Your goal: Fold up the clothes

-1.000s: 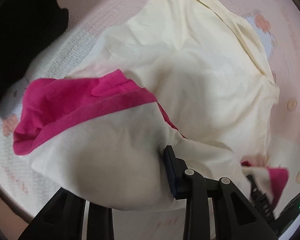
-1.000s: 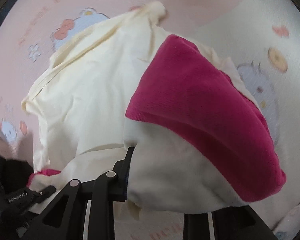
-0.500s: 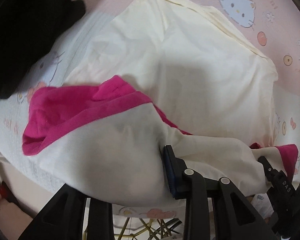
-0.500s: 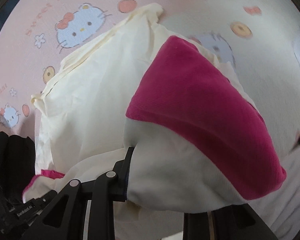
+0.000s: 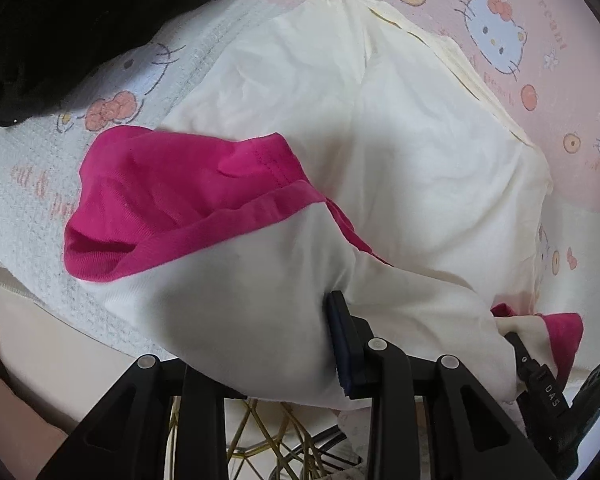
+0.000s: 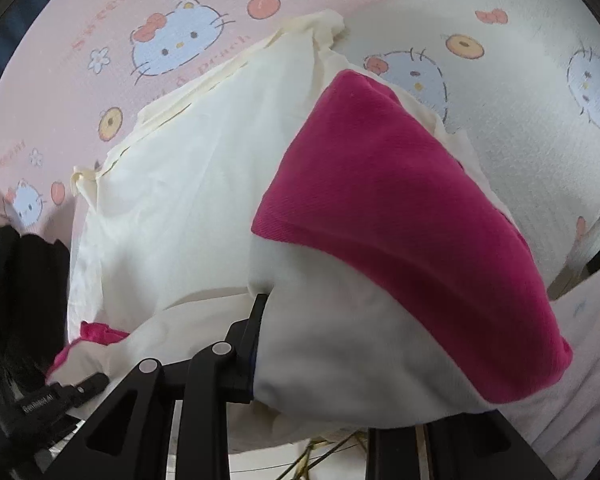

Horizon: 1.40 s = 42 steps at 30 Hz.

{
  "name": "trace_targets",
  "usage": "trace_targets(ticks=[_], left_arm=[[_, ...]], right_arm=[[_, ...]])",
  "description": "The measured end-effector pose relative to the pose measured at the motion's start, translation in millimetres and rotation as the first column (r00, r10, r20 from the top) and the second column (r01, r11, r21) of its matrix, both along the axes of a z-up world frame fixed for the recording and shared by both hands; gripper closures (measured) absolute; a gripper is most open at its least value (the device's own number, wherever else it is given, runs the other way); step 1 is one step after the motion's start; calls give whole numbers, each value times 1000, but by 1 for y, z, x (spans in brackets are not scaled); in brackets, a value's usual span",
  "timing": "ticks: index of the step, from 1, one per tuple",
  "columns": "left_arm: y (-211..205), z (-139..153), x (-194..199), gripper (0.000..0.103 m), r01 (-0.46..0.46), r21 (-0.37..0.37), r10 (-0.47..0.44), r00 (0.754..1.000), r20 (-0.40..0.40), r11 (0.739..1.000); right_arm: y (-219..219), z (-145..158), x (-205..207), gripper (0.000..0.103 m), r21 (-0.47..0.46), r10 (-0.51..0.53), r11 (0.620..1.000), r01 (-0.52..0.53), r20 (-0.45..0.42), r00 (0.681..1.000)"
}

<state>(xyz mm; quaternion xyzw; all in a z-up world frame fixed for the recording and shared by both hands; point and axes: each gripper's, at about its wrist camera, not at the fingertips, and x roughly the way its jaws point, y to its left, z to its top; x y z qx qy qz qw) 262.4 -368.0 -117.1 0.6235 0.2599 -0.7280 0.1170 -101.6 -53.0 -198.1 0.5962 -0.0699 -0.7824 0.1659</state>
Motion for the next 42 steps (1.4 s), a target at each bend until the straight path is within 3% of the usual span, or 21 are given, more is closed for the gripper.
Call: trace_targets(ticks=[4,5,6,8,11,16,18,20,21,22,25,28,31,33,35,37,38,40,42], left_arm=[[-11,15,-18,76,15,-4,-15,1000,-21,1000],[17,18,-32,76,9,12,-9,1000,-16,1000],[49,20,-49,76,3,28,-3,1000,-10,1000],[24,8,-131,76,-6,46,6,1000,-2,999],[14,-2,-137,76,23,53,-24,1000,13,998],[3,1,-134,74,30,155,-34,999,25,987],[-1,3,-131,69,38,205,-51,997,55,978],[-3,7,-126,57,46,244,-66,995,76,969],[-4,12,-121,45,54,252,-76,994,77,966],[-4,17,-117,41,69,253,-89,994,71,965],[-6,45,-57,41,143,211,-155,987,40,967],[-11,70,-32,41,214,141,-219,975,21,967],[-17,74,-45,41,243,91,-243,970,-19,966],[-23,81,-46,41,269,37,-267,962,-58,962],[-24,75,-59,41,310,-36,-311,949,-48,950],[-13,52,-91,41,341,-75,-345,938,-44,937],[-14,56,-90,41,358,-96,-363,931,-43,929],[-4,54,-100,41,388,-146,-398,917,-40,910],[17,41,-124,41,423,-189,-437,898,-41,886]], right_arm=[[6,5,3,78,4,4,1000,-4,-13,1000],[10,6,4,78,1,3,1000,-3,-13,1000],[14,6,6,78,0,0,1000,0,-10,1000],[22,5,7,78,-7,-7,1000,7,0,1000],[26,-3,0,78,-26,-14,1000,14,14,1000],[30,-15,-19,73,-16,-1,1000,3,75,997],[36,-13,-25,64,-28,-23,999,26,112,993],[43,-6,-28,53,-46,-23,998,31,153,988],[47,-2,-30,46,-59,-20,998,31,171,985],[50,2,-30,43,-74,-17,997,31,185,983],[63,26,-29,39,-129,0,991,22,172,985],[64,55,-23,37,-167,39,986,-21,104,994],[20,87,12,31,-155,84,985,-82,6,996],[21,105,69,29,-107,153,981,-161,-82,985],[36,109,124,29,-48,230,969,-241,-173,958],[49,121,154,29,39,323,945,-324,-243,915],[53,126,165,29,76,368,929,-361,-268,891],[45,125,168,29,117,443,897,-427,-279,852],[31,118,163,29,139,486,874,-466,-261,834]])
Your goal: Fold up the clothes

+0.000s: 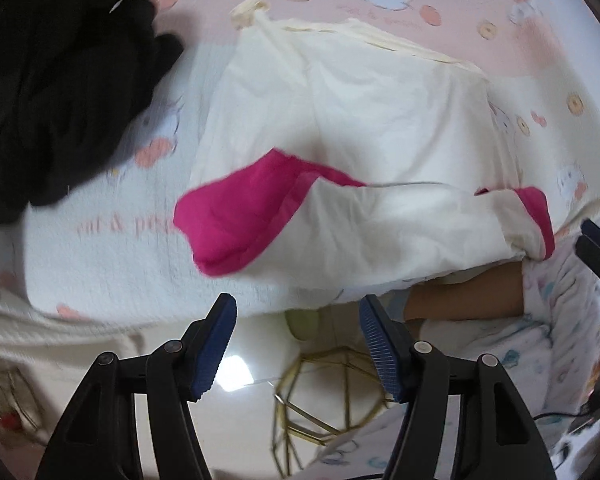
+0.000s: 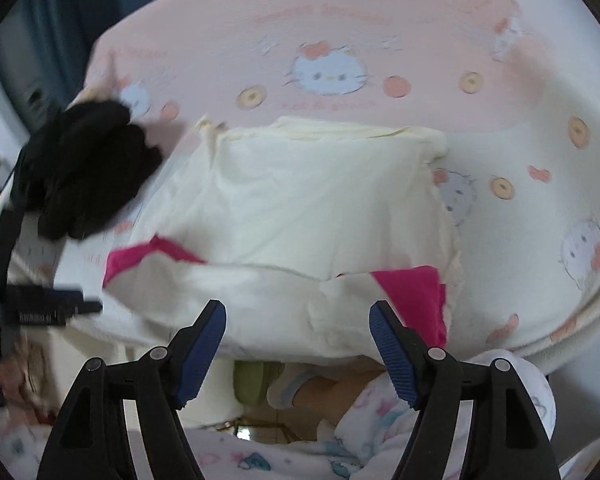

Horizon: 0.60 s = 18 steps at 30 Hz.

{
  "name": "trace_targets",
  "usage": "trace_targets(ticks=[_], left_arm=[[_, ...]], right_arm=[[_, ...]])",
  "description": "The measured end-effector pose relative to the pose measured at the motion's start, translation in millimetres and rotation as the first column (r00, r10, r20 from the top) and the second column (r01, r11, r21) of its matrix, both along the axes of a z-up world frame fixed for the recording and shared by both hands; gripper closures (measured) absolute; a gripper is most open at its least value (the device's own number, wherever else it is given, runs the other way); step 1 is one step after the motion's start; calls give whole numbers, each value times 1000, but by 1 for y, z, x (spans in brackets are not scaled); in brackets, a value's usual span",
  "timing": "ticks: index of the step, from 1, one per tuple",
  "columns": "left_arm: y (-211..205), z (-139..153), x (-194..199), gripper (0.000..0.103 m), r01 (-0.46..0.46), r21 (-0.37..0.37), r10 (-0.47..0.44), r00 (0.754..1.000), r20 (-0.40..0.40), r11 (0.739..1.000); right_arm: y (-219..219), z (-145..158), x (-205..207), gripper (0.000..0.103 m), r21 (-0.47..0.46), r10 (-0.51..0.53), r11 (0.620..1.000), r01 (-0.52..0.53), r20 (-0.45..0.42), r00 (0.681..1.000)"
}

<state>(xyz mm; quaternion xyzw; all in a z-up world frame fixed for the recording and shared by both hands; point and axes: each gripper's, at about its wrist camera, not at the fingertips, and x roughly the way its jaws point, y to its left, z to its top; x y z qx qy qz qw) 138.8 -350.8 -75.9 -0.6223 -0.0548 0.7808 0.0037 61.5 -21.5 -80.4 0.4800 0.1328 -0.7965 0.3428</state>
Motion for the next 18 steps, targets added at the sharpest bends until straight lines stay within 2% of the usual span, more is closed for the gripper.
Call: trace_targets(ticks=[2,4,6,10,13,15,16,18], left_arm=[[14,3,-3,41,67,-95,-69,997,-20,993],[30,10,2,41,150,-205,-161,986,-42,967],[55,-2,-12,41,226,-305,-254,966,-53,925],[84,-11,-5,41,340,-411,-389,921,-38,846],[100,-25,-2,41,435,-493,-499,867,3,753],[94,-36,27,41,497,-552,-577,816,35,669],[96,-42,34,41,519,-584,-606,793,57,624],[100,-53,39,41,559,-620,-655,750,95,550]], right_arm=[[-13,-8,-4,29,47,39,998,-39,-2,999],[-37,-18,-10,29,128,98,987,-96,-14,995],[-61,-27,-16,29,209,158,966,-150,-22,987],[-100,-44,-14,29,334,275,908,-253,-18,961],[-114,-57,5,29,456,391,825,-333,-34,920],[-120,-65,21,29,538,475,755,-374,-55,878],[-121,-69,27,29,578,516,717,-391,-62,854],[-118,-79,35,29,637,584,649,-416,-67,809]])
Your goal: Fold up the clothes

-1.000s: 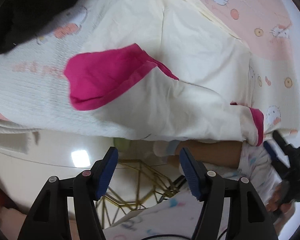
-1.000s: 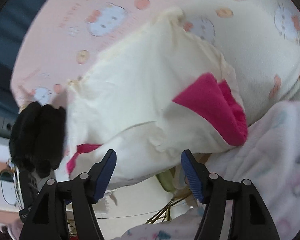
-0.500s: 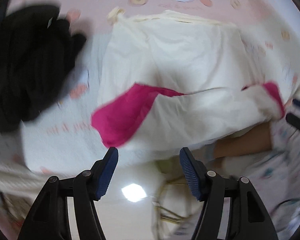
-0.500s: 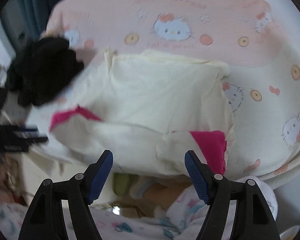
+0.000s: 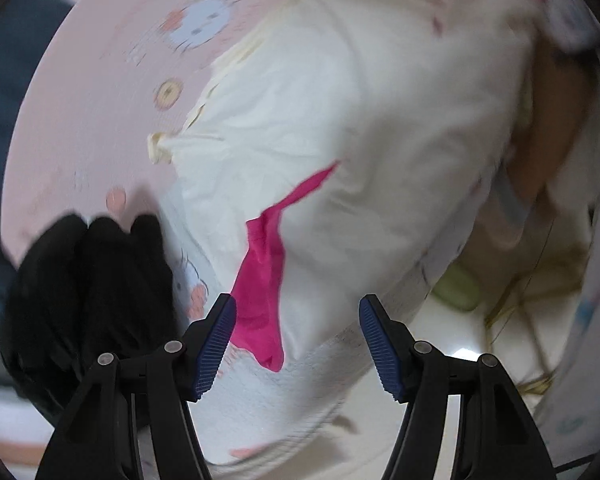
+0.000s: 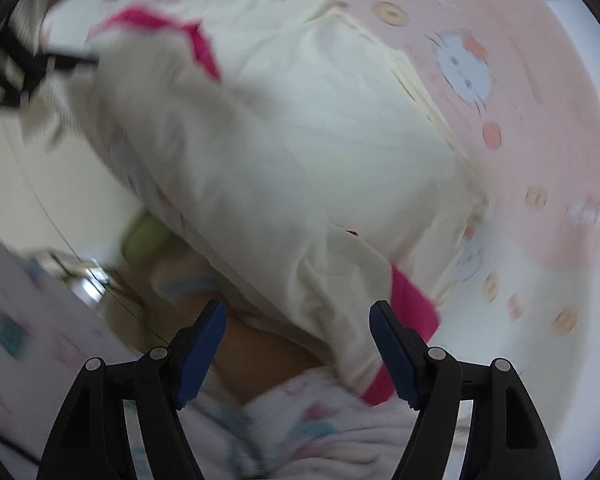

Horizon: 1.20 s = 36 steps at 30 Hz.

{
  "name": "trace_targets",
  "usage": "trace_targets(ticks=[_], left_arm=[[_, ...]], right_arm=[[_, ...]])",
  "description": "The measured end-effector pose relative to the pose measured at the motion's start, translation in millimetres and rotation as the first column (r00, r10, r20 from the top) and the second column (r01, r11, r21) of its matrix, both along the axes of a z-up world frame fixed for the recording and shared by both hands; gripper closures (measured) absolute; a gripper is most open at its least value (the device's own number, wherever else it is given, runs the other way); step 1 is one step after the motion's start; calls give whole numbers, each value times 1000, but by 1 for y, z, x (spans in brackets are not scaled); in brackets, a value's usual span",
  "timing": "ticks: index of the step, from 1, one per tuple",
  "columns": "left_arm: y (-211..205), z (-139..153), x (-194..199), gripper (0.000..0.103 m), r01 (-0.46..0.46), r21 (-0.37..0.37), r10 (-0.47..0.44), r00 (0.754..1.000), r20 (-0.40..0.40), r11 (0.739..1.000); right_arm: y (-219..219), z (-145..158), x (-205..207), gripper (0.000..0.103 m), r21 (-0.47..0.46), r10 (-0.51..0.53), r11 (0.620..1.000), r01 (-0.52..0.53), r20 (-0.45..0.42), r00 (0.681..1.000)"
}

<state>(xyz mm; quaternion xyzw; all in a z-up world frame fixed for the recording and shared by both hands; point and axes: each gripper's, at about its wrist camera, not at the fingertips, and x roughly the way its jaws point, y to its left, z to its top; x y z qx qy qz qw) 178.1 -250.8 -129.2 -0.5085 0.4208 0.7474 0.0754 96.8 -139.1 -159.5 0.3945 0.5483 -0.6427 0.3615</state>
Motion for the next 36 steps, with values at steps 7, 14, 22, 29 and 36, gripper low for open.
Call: trace_targets(ticks=[7,14,22,29,36], left_arm=[[10,-22,15,41,139,-159,-148,988,-49,977],[29,-42,32,41,302,-319,-338,939,-65,899],[28,-51,27,41,323,-338,-342,940,4,884],[31,-78,13,41,314,-444,-350,937,0,839],[25,-85,0,40,310,-411,-332,943,19,857]], right_arm=[[13,-36,24,29,163,203,969,-186,-94,975],[12,-70,16,29,273,288,930,-245,-131,948],[30,-71,11,29,254,247,944,-212,-115,962],[44,-89,15,29,308,285,928,-210,-224,932],[54,-93,10,30,302,258,933,-195,-187,948]])
